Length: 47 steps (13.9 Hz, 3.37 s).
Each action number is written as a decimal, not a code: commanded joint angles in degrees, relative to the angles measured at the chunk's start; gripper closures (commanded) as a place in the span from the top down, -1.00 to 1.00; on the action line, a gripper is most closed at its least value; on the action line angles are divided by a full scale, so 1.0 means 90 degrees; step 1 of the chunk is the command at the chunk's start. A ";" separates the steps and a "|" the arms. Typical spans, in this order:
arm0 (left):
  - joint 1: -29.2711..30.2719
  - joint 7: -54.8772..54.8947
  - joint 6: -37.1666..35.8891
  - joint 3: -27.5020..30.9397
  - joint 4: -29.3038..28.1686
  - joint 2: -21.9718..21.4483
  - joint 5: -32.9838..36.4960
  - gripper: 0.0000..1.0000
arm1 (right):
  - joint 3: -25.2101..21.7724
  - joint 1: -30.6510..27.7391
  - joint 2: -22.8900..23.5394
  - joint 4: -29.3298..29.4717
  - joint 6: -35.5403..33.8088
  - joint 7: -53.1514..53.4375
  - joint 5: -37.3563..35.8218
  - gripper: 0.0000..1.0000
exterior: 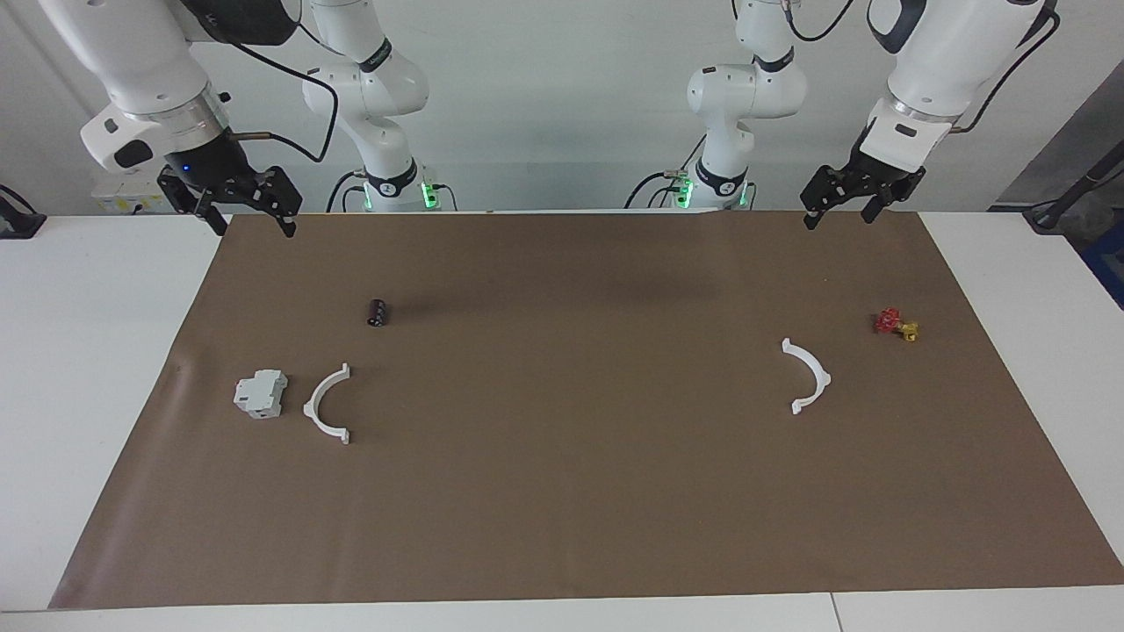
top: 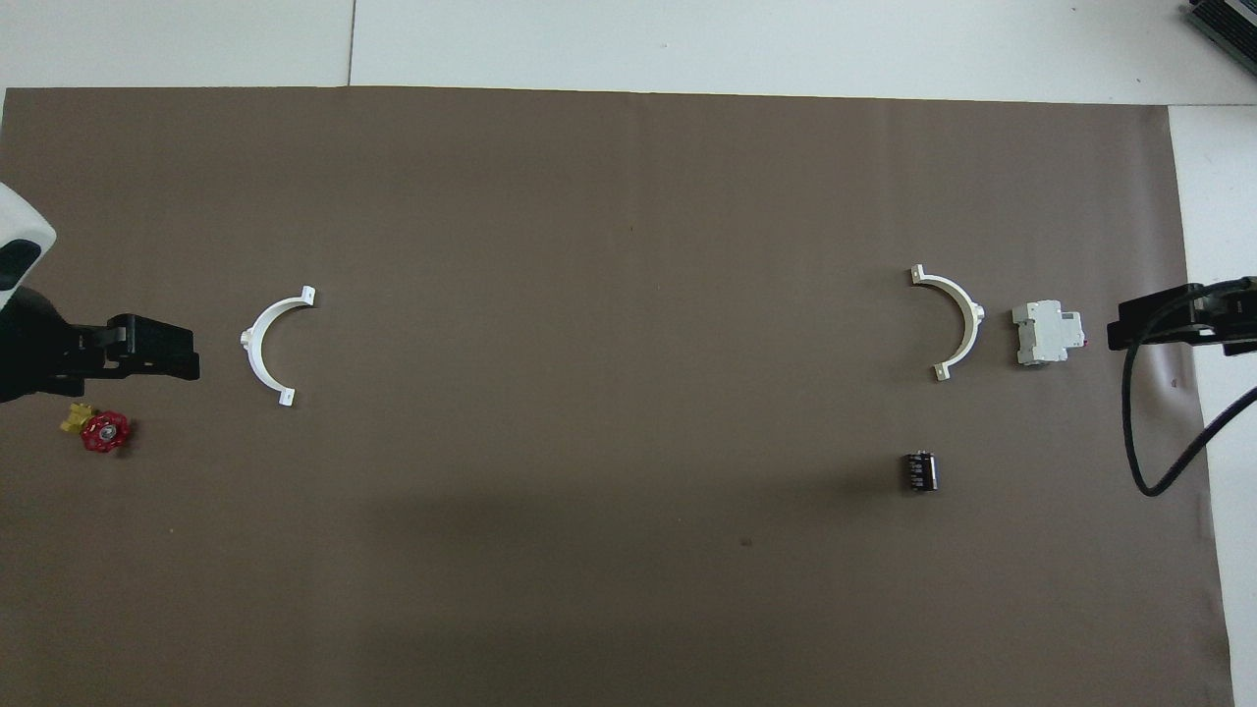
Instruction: Assemble drain pipe with both arms
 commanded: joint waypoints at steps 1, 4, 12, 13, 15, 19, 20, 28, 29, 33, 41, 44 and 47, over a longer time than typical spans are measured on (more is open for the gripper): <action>0.0017 0.0099 0.0061 0.0026 -0.0064 -0.0078 -0.0066 1.00 | 0.0037 -0.0074 -0.0080 -0.0088 0.0081 -0.0163 0.0031 1.00; 0.0017 0.0099 0.0071 0.0026 -0.0064 -0.0078 -0.0066 1.00 | 0.0047 -0.0084 -0.0099 -0.0146 0.0081 -0.0114 0.0069 1.00; 0.0017 0.0099 0.0081 0.0026 -0.0064 -0.0078 -0.0066 1.00 | 0.0028 -0.0591 -0.0082 -0.1786 0.2178 -0.1800 0.0380 1.00; 0.0017 0.0099 0.0081 0.0026 -0.0064 -0.0078 -0.0066 1.00 | 0.0028 -0.0592 0.0191 -0.1797 0.2452 -0.2045 0.0575 1.00; 0.0017 0.0099 0.0091 0.0026 -0.0074 -0.0078 -0.0066 1.00 | 0.0037 -0.0505 0.0738 -0.1816 0.3135 -0.2165 0.0646 1.00; 0.0017 0.0099 0.0100 0.0026 -0.0064 -0.0078 -0.0066 1.00 | 0.0135 -0.0417 0.1803 -0.1914 0.4522 -0.2360 0.0656 1.00; 0.0017 0.0099 0.0100 0.0026 -0.0074 -0.0078 -0.0066 1.00 | 0.0135 -0.0387 0.1979 -0.2040 0.4766 -0.2447 0.0665 1.00; 0.0017 0.0099 0.0100 0.0026 -0.0074 -0.0078 -0.0066 1.00 | 0.0174 -0.0406 0.2381 -0.2519 0.5531 -0.3003 0.0675 0.97; 0.0017 0.0099 0.0100 0.0026 -0.0074 -0.0078 -0.0066 1.00 | 0.0174 -0.0426 0.2371 -0.2587 0.5560 -0.3130 0.0675 0.91; 0.0017 0.0099 0.0110 0.0026 -0.0074 -0.0078 -0.0066 1.00 | 0.0174 -0.0494 0.2342 -0.2705 0.5589 -0.3288 0.0675 0.67; 0.0017 0.0079 0.0110 0.0026 -0.0084 -0.0078 -0.0066 1.00 | 0.0164 -0.0514 0.2352 -0.2705 0.5618 -0.3307 0.0675 -1.00; 0.0017 0.0079 0.0110 0.0026 -0.0084 -0.0078 -0.0066 1.00 | 0.0164 -0.0524 0.2381 -0.2540 0.5677 -0.3084 0.0675 -1.00; 0.0017 0.0079 0.0110 0.0026 -0.0084 -0.0078 -0.0066 1.00 | 0.0184 -0.0271 0.2342 -0.2092 0.5191 -0.2043 0.0665 -1.00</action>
